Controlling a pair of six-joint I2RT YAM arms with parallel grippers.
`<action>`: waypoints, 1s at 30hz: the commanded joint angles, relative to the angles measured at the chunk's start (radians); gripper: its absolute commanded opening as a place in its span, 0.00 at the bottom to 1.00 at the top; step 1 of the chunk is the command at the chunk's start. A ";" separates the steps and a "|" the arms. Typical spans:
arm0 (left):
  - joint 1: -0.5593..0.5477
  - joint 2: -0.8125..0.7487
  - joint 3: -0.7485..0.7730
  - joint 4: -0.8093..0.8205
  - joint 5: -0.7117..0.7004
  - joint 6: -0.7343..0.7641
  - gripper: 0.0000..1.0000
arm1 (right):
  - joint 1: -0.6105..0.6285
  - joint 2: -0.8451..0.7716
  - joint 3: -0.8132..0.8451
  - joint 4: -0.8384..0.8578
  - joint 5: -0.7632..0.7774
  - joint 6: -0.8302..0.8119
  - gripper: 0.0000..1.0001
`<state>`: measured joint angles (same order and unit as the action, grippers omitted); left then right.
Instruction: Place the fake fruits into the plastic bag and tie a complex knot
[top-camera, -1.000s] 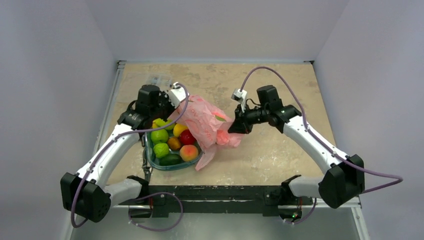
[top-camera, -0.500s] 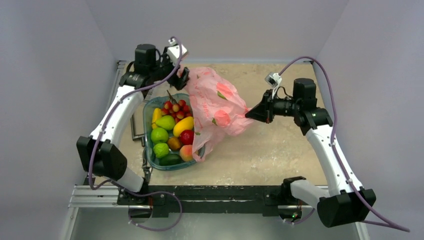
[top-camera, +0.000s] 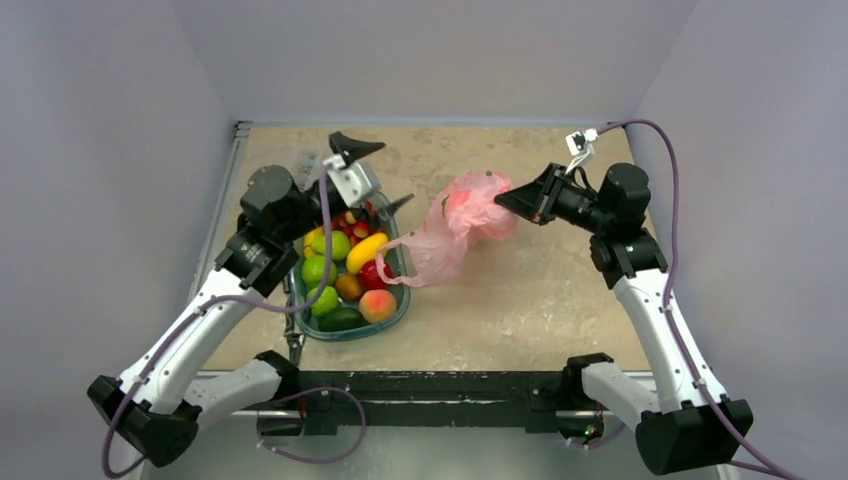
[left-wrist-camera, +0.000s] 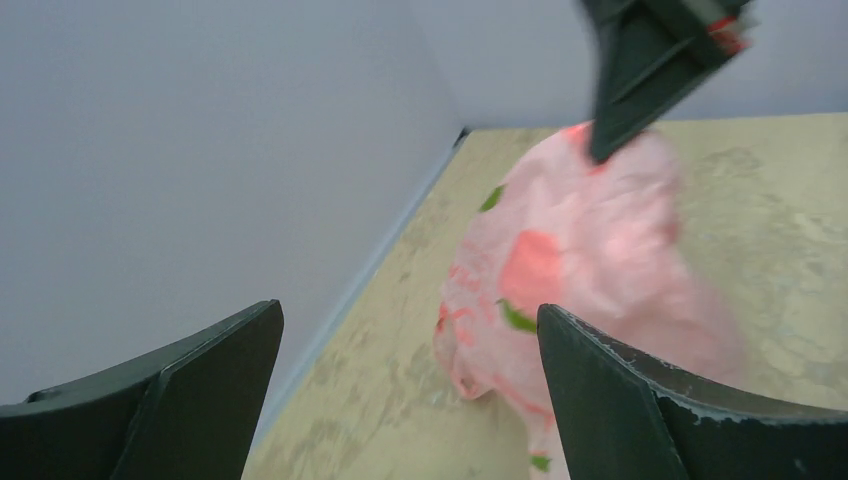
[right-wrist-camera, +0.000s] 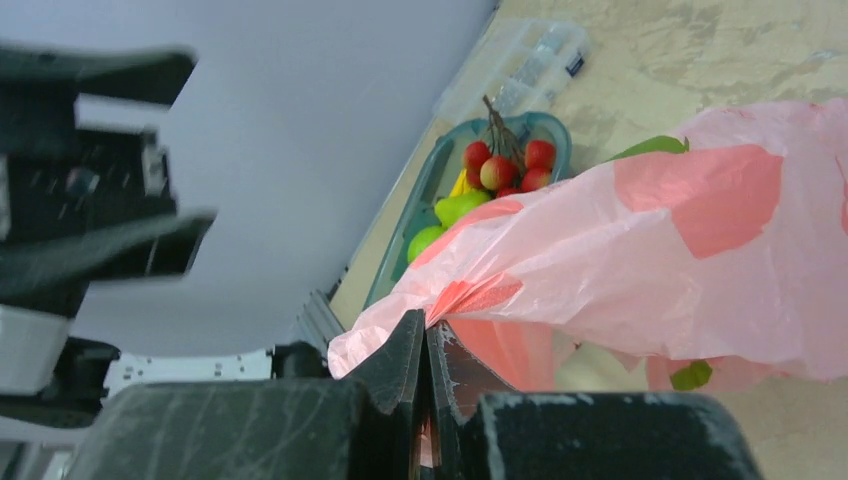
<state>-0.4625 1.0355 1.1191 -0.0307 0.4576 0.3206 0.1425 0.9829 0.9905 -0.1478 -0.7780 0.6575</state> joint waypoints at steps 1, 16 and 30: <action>-0.279 0.027 -0.024 0.061 -0.113 0.180 1.00 | -0.005 0.026 0.029 0.092 0.096 0.133 0.00; -0.588 0.419 0.083 0.234 -0.608 0.654 0.69 | -0.004 0.026 0.039 0.115 0.026 0.163 0.00; -0.088 0.251 0.084 0.281 0.347 -0.799 0.00 | -0.090 0.003 0.304 -0.336 -0.060 -0.774 0.98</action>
<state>-0.5983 1.2720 1.1995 0.1001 0.4820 0.0261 0.0517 1.0233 1.2720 -0.3328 -0.7559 0.2623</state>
